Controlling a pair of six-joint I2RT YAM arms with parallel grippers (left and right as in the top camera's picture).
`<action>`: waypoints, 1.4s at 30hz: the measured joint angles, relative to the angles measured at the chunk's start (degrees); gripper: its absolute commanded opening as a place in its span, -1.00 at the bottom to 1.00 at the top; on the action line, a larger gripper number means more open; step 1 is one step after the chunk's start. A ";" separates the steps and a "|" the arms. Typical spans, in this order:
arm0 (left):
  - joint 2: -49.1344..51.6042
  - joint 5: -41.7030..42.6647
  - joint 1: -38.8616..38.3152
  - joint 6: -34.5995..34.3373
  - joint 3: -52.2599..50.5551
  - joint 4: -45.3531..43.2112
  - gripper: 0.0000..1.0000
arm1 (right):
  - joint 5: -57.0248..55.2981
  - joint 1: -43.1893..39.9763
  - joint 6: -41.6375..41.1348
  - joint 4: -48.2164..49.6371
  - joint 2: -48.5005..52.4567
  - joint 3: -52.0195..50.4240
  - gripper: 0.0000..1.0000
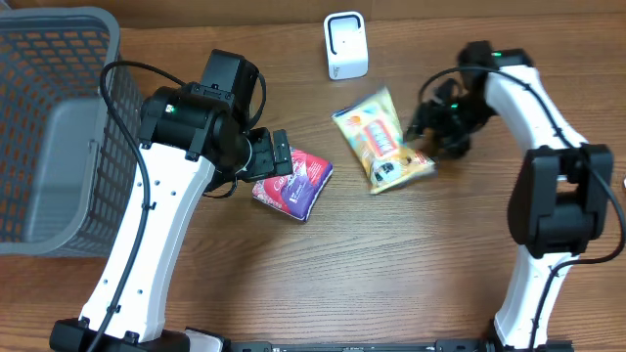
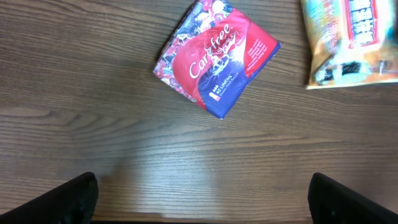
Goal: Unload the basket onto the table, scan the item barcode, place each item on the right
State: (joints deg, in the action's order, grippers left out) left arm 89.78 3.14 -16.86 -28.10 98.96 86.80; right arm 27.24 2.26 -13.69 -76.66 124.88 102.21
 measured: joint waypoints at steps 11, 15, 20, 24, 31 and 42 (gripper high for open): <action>0.00 0.00 0.00 0.00 0.00 0.00 0.99 | -8.26 1.90 13.94 -1.84 0.00 7.37 0.94; 0.00 0.00 0.00 0.00 0.00 0.00 1.00 | -8.68 4.46 15.39 2.91 0.00 2.97 0.95; 0.00 0.02 0.00 0.00 0.00 0.02 1.00 | -6.34 4.09 14.12 11.13 0.00 -7.78 0.91; 0.00 0.00 0.00 0.00 0.00 0.00 1.00 | 0.52 4.15 12.87 20.15 -1.36 -13.07 0.85; 0.00 0.00 0.00 0.00 0.00 0.00 1.00 | 3.56 5.27 7.19 28.04 -2.78 -18.95 -0.93; 0.00 0.02 0.00 0.00 0.00 0.02 0.99 | 7.26 5.33 1.73 20.22 -1.14 -9.14 -0.93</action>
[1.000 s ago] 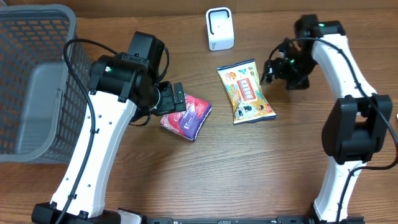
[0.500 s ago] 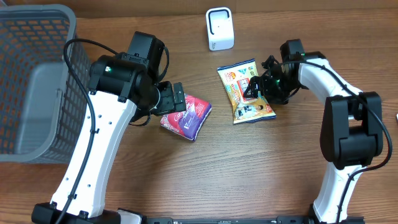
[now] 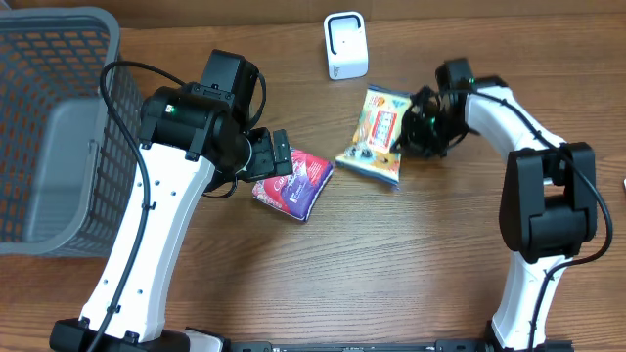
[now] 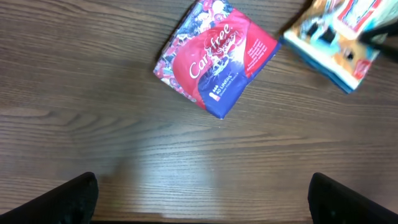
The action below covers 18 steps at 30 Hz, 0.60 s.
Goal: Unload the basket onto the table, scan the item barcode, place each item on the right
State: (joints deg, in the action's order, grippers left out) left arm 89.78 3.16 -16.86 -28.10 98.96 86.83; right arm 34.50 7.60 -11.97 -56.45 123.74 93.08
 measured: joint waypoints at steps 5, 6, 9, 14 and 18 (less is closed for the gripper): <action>0.00 -0.02 0.00 0.00 0.00 -0.04 1.00 | 1.55 0.00 -0.31 -4.66 0.28 13.88 -0.93; 0.00 -0.02 0.00 0.00 0.00 -0.02 0.99 | 1.70 0.00 -0.39 -5.20 0.28 15.93 -0.93; 0.00 -0.02 0.00 0.00 0.00 -0.02 1.00 | 0.85 0.00 -0.42 -8.13 0.28 18.36 -0.93; 0.00 -0.02 0.00 0.00 0.00 -0.02 0.99 | -10.03 0.07 -0.44 -18.53 0.31 18.16 -0.89; 0.00 -0.02 0.00 0.00 0.00 -0.02 1.00 | -17.09 0.04 -0.48 -21.35 0.31 15.63 0.91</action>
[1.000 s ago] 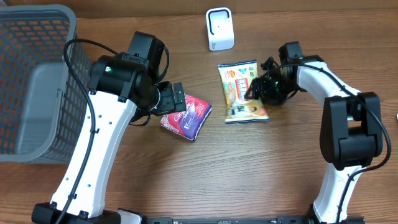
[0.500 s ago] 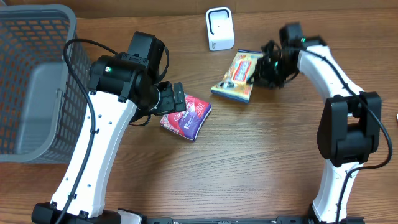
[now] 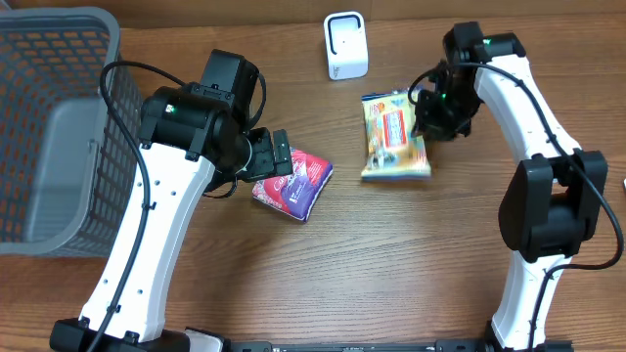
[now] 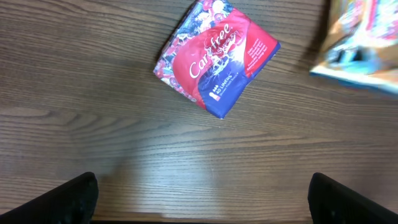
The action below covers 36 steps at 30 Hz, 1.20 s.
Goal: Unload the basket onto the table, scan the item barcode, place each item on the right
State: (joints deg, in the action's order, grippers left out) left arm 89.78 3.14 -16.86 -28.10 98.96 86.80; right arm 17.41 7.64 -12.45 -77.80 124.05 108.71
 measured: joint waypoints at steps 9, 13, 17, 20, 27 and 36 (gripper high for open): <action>0.00 0.00 0.00 0.00 0.00 0.00 1.00 | -3.30 1.42 -0.24 12.52 0.00 -10.14 1.00; 0.00 0.00 0.00 0.00 0.00 0.00 1.00 | -3.32 4.59 -2.05 21.16 0.00 -15.52 1.00; 0.00 0.00 0.00 0.00 0.00 0.02 1.00 | -5.66 6.71 -3.28 23.82 0.00 -16.90 -0.53; 0.00 0.00 0.00 0.00 0.00 0.02 0.99 | -7.63 6.51 -4.24 23.52 1.07 -16.83 -0.93; 0.00 0.00 0.00 0.00 0.00 -0.02 1.00 | -6.47 5.35 -5.11 14.75 2.82 -11.30 -0.93; 0.00 0.00 0.00 0.00 0.00 -0.04 1.00 | -9.01 4.87 -4.04 -1.11 5.99 14.45 -0.93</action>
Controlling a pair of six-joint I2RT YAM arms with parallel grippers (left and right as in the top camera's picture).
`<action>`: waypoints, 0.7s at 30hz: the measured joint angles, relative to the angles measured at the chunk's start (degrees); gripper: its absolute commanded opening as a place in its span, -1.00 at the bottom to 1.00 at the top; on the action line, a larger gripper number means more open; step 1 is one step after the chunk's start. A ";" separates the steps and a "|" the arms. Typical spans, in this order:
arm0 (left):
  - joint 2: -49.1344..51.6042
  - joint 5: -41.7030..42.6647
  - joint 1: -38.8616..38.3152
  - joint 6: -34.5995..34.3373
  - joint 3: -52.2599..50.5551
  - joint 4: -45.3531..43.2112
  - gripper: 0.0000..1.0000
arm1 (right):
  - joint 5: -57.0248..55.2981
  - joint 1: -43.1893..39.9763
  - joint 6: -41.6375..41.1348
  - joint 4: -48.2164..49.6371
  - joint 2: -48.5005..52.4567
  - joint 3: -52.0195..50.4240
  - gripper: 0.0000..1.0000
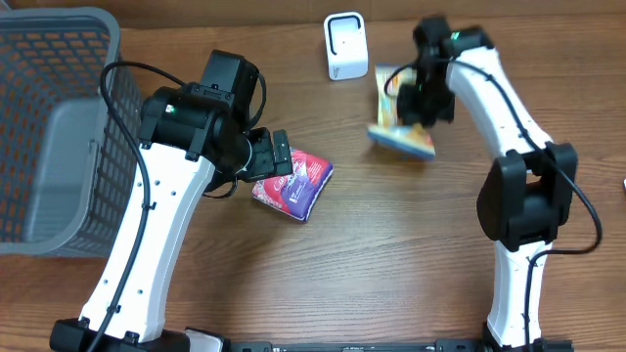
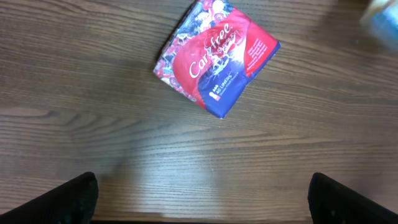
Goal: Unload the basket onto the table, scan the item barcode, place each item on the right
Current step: 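Hold the yellow packet's barcode in front of the scanner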
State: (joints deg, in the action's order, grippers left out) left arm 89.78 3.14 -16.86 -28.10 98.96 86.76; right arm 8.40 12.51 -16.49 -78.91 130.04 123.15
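A yellow snack bag (image 1: 399, 127) hangs tilted on edge just right of the white scanner (image 1: 345, 45). My right gripper (image 1: 416, 100) is shut on the bag's upper part. Only a blurred blue corner of the bag (image 2: 382, 15) shows in the left wrist view. A red Carefree packet (image 1: 293, 183) lies flat on the wooden table (image 1: 391, 254); the same packet (image 2: 216, 59) is sharp in the left wrist view. My left gripper (image 2: 202, 205) hovers open over bare wood beside it, holding nothing, and its dark fingertips (image 2: 74, 199) stand wide apart.
A grey mesh basket (image 1: 59, 127) fills the table's left end, behind the left arm. The scanner stands at the back edge.
My right gripper has moved the snack bag back and left, closer to the scanner, and turned it more on edge. The bag has nearly left the left wrist view. The left arm has not moved.
The snack bag lay flat right of the table's middle with my right gripper at its right edge. Then the gripper held it tilted nearer the scanner, then turned it upright-ways in front. Now it hangs beside the scanner. The left gripper stayed open by the red packet.
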 measured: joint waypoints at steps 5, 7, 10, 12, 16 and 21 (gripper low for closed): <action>0.00 0.00 0.00 0.00 0.00 0.02 1.00 | 5.42 -0.04 0.24 8.83 -0.42 8.35 -0.93; 0.00 0.00 0.00 0.00 0.00 0.02 1.00 | 8.85 0.09 -0.90 15.28 -0.20 8.28 -0.93; 0.00 0.02 0.00 0.00 0.00 0.04 0.99 | 12.13 0.72 -2.93 21.49 0.48 8.31 -0.93; 0.00 0.00 0.00 0.00 0.00 0.04 1.00 | 13.81 1.92 -3.89 25.64 2.21 8.33 -0.93; 0.00 0.00 0.00 0.00 0.00 0.04 1.00 | 15.32 5.86 -6.19 28.74 8.70 8.33 -0.92; 0.00 0.00 0.00 0.00 0.00 0.04 1.00 | 13.77 9.18 -7.02 29.33 12.66 8.09 -0.93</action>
State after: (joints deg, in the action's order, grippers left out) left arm 89.78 3.14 -16.86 -28.10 98.96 86.80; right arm 22.17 21.69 -23.51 -49.58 142.69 131.24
